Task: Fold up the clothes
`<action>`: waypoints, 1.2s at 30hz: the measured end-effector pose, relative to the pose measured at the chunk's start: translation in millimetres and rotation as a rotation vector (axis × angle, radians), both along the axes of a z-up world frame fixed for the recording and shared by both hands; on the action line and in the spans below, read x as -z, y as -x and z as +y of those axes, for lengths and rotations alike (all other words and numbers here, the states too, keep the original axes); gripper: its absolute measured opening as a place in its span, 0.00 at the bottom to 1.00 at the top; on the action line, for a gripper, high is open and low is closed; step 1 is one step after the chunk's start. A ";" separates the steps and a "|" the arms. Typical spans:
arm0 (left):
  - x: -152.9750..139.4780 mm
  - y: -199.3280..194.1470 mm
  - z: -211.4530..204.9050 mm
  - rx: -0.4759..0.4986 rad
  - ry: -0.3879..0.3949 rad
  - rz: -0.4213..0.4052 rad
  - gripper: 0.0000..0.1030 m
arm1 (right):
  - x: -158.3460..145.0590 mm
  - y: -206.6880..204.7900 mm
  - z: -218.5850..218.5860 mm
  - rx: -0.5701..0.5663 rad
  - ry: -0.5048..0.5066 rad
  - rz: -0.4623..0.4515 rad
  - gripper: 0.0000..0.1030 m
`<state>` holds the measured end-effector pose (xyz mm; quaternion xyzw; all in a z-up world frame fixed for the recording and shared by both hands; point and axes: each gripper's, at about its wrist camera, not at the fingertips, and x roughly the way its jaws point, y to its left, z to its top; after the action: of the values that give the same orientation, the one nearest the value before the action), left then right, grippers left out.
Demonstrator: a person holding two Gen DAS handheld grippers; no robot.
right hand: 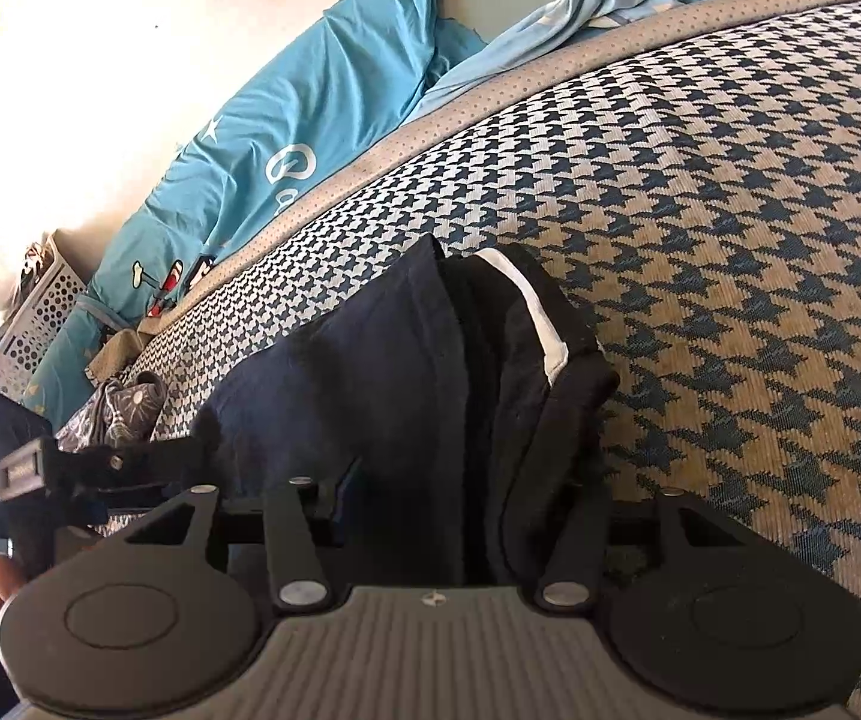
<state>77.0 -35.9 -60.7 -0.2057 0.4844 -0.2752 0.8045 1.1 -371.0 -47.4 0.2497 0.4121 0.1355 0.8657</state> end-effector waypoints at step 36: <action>-5.2 20.8 -30.7 0.003 -0.199 -0.113 0.64 | -4.4 2.0 9.1 0.008 0.095 -0.032 0.21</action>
<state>56.2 -66.6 -55.5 -0.1084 0.4634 -0.2380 0.8467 -0.9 -361.9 -43.0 0.2080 0.4032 0.1161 0.8836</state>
